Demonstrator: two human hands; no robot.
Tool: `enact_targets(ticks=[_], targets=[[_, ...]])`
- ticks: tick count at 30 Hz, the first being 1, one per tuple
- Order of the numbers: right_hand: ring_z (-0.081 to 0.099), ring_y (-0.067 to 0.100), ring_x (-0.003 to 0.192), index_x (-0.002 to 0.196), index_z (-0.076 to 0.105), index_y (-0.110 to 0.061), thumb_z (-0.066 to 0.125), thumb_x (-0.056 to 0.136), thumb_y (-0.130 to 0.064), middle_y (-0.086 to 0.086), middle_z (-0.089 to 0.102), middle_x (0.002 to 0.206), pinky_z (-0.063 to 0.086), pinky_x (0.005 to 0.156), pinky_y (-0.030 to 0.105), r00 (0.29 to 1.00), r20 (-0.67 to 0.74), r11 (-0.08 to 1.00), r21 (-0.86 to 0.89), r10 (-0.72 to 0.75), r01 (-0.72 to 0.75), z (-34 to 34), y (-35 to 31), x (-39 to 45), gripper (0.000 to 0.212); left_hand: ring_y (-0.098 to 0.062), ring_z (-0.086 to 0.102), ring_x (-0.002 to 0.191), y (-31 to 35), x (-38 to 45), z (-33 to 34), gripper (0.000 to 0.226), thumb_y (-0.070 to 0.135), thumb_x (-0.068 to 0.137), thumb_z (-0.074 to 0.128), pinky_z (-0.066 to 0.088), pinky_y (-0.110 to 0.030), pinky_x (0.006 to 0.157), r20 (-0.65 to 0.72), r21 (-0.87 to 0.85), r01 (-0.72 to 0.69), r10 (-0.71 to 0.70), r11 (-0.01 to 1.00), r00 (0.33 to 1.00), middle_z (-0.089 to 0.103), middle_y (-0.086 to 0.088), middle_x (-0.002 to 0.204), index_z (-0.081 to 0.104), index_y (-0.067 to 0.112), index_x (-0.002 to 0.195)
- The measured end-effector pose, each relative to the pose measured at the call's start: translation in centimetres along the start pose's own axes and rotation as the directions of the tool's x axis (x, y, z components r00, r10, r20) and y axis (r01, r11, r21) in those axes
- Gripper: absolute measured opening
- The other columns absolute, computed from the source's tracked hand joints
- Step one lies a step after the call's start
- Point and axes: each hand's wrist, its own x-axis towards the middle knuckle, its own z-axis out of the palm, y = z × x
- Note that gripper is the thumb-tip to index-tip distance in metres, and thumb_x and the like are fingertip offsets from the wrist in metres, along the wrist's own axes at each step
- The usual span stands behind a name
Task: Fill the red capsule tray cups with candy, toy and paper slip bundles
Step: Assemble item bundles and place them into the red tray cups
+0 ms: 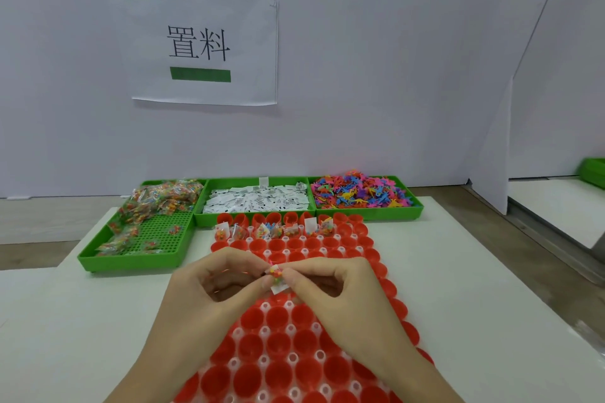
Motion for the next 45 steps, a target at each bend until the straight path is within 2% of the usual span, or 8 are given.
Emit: enact_targets(ticks=[9,16,27,29,32,37,40,45], targets=[[0.073,0.002,0.083,0.093,0.082,-0.026,0.076,0.089,-0.016,-0.013,0.078,0.085,0.056,0.077,0.016,1.000,-0.019,0.997,-0.074,0.015,-0.016,-3.8,-0.4,1.6,0.012,-0.016,0.078,0.076,2.1,2.4,3.0,0.016,0.014,0.072,0.089,0.062,-0.025,0.071,0.053,0.077,-0.078,0.074,0.994,0.996,0.078,0.000,0.085,0.078,0.024,0.079],[0.073,0.005,0.073,0.086,0.081,-0.022,0.083,0.083,-0.020,-0.004,0.078,0.079,0.056,0.069,0.016,0.987,0.099,0.981,-0.162,0.126,-0.109,-9.1,-0.7,6.2,0.005,-0.010,0.077,0.074,2.4,7.8,5.9,0.017,0.011,0.076,0.089,0.059,-0.017,0.068,0.162,0.185,-0.182,0.153,0.966,0.975,0.077,0.005,0.082,0.078,0.024,0.080],[0.065,0.000,0.063,0.087,0.083,-0.017,0.083,0.081,-0.011,-0.001,0.077,0.072,0.050,0.057,0.013,0.972,0.032,0.906,-0.370,0.235,-0.207,-12.9,5.2,11.7,0.008,-0.002,0.070,0.078,-1.2,14.7,11.0,0.006,0.015,0.082,0.083,0.046,-0.004,0.074,0.342,0.505,-0.378,0.223,0.776,0.913,0.077,0.006,0.082,0.082,0.017,0.088],[0.068,0.002,0.068,0.087,0.083,-0.018,0.085,0.079,-0.012,-0.003,0.077,0.074,0.050,0.059,0.016,0.973,-0.003,0.889,-0.407,0.230,-0.212,-12.8,6.1,12.0,0.010,-0.004,0.070,0.077,-1.3,15.4,11.5,0.005,0.013,0.081,0.084,0.043,-0.003,0.073,0.370,0.539,-0.386,0.202,0.749,0.907,0.077,0.005,0.080,0.081,0.015,0.085],[0.073,0.010,0.082,0.090,0.084,-0.017,0.086,0.077,-0.014,-0.002,0.079,0.082,0.058,0.076,0.026,0.970,-0.054,0.886,-0.398,0.236,-0.238,-12.3,7.1,12.4,0.013,-0.005,0.071,0.075,-1.3,16.1,11.8,0.006,0.008,0.079,0.084,0.039,-0.001,0.076,0.417,0.574,-0.393,0.157,0.718,0.895,0.077,0.003,0.077,0.080,0.012,0.080],[0.072,0.005,0.084,0.088,0.084,-0.021,0.089,0.074,-0.019,-0.007,0.079,0.082,0.056,0.078,0.024,0.967,-0.069,0.881,-0.401,0.244,-0.251,-11.2,8.1,12.7,0.015,-0.006,0.070,0.071,-1.5,16.6,11.5,0.005,0.008,0.078,0.083,0.032,-0.006,0.099,0.482,0.615,-0.420,0.103,0.668,0.870,0.077,0.002,0.075,0.078,0.009,0.078],[0.071,0.005,0.084,0.088,0.084,-0.020,0.090,0.073,-0.021,-0.006,0.078,0.084,0.054,0.076,0.021,0.969,-0.060,0.849,-0.471,0.240,-0.240,-10.6,8.4,12.8,0.016,-0.001,0.057,0.063,-1.9,16.7,11.4,0.007,0.014,0.079,0.084,0.016,0.004,0.089,0.494,0.640,-0.446,0.109,0.626,0.862,0.076,0.006,0.075,0.077,0.013,0.076],[0.068,0.005,0.077,0.085,0.083,-0.021,0.088,0.075,-0.021,-0.006,0.076,0.080,0.042,0.059,0.007,0.982,-0.040,0.785,-0.595,0.185,-0.173,-10.3,8.5,13.0,0.011,-0.020,0.050,0.091,-2.7,16.8,11.9,0.004,0.012,0.080,0.080,0.030,-0.007,0.082,0.509,0.663,-0.501,0.156,0.556,0.846,0.075,0.004,0.082,0.080,0.015,0.078]])
